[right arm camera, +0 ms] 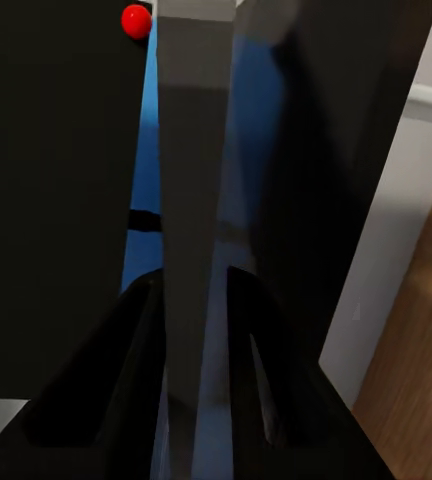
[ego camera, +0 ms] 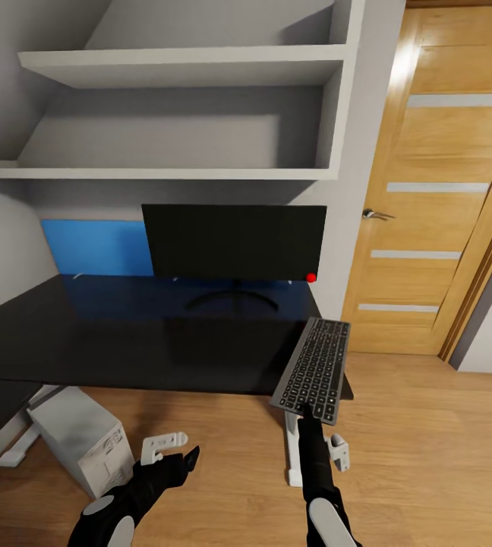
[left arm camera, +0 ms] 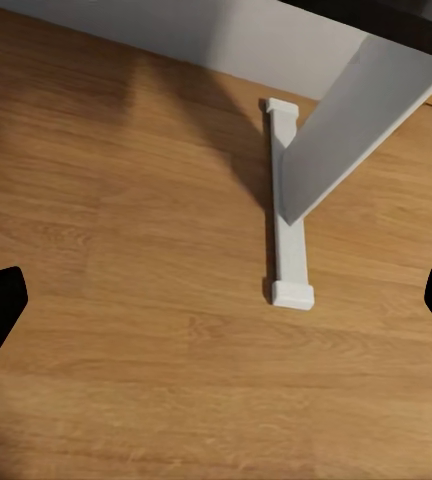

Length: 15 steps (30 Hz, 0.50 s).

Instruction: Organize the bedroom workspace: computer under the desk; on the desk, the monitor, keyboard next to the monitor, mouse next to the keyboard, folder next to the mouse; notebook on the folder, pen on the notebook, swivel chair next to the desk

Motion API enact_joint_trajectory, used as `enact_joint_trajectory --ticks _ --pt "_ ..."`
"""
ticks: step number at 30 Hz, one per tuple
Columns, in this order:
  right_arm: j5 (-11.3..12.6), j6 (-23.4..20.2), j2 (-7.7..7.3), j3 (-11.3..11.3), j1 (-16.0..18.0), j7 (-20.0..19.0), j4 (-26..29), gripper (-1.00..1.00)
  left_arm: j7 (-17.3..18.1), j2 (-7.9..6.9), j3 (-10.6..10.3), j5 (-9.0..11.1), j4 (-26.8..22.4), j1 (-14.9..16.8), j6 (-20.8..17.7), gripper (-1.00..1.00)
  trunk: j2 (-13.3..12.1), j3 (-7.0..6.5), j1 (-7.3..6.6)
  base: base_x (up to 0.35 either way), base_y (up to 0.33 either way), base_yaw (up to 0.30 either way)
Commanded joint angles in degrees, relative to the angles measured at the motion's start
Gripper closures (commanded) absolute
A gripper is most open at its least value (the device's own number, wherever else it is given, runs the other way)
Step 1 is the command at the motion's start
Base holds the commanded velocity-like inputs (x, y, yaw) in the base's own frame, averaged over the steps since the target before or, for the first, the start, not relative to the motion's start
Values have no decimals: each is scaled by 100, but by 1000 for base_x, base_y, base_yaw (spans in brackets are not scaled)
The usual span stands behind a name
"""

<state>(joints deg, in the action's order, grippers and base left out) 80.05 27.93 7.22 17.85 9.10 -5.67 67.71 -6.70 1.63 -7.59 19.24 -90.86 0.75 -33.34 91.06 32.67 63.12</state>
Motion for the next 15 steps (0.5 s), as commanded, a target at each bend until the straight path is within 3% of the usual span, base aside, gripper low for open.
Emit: enact_joint_trajectory --ticks 1,9,15 --pt "57 28 -1 6 6 -48 -5 100 -60 1 -6 62 -9 4 -23 -100 44 24 22 0 0 0" --pt "59 36 -1 -143 9 -40 -11 100 -68 4 -6 63 -11 4 -23 -100 365 168 198 0 0 0" --pt "63 37 -1 -184 7 -39 -11 100 -57 4 -11 69 -11 4 -21 -100 365 168 198 0 0 0"
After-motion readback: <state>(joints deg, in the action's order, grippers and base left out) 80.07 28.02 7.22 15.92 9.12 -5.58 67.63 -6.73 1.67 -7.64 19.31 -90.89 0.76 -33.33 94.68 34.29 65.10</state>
